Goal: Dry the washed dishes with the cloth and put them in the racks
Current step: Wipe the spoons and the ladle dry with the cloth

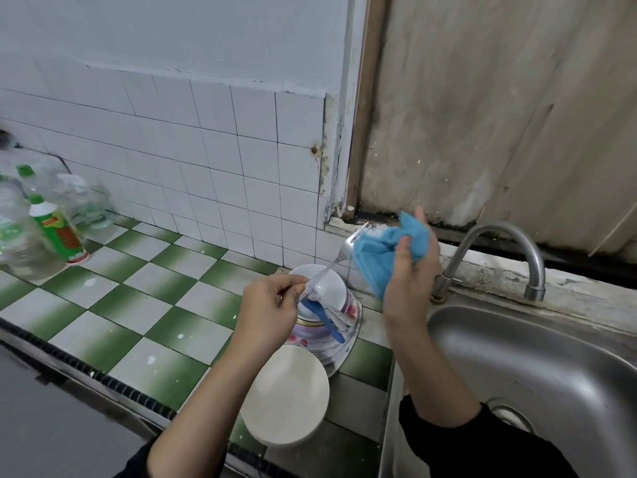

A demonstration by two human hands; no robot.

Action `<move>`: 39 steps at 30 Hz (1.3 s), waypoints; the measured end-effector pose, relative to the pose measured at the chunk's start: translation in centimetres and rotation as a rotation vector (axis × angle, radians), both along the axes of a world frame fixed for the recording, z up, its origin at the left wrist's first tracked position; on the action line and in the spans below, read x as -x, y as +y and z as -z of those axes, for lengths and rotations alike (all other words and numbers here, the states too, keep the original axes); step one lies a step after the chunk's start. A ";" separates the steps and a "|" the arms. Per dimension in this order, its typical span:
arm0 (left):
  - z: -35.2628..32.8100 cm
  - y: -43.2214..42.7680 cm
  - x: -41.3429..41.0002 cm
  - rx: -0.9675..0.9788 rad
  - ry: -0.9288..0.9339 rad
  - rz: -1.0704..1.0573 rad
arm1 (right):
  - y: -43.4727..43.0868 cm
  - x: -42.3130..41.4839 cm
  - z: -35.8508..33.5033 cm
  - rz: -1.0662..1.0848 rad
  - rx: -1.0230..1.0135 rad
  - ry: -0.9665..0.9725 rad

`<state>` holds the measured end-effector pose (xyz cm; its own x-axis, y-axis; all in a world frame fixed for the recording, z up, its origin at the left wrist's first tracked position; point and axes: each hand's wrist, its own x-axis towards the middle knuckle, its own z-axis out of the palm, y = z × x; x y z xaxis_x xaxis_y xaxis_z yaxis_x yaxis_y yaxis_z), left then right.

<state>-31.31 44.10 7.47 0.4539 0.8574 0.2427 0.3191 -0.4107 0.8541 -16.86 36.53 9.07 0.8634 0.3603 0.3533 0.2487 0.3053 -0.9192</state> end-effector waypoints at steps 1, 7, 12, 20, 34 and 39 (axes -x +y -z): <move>0.0 -0.1 -0.2 0.016 -0.019 -0.001 | 0.1 0.4 0.2 -0.021 0.126 -0.135; -0.6 -0.2 -0.8 0.038 -0.163 -0.091 | 0.5 2.5 1.2 -0.061 0.108 -0.087; 0.0 0.2 -0.3 0.060 -0.149 -0.121 | -0.1 0.2 -0.9 0.036 -0.030 0.410; 0.8 -0.9 -1.9 0.091 -0.145 0.031 | 0.2 2.8 -1.8 -0.570 -0.306 0.879; 0.2 -0.9 -0.8 -0.220 0.018 0.171 | 1.2 0.8 -1.5 -0.324 -0.107 0.752; -0.2 -0.3 -0.5 -0.183 -0.032 0.055 | 0.4 -1.3 -3.4 -0.723 -0.264 0.814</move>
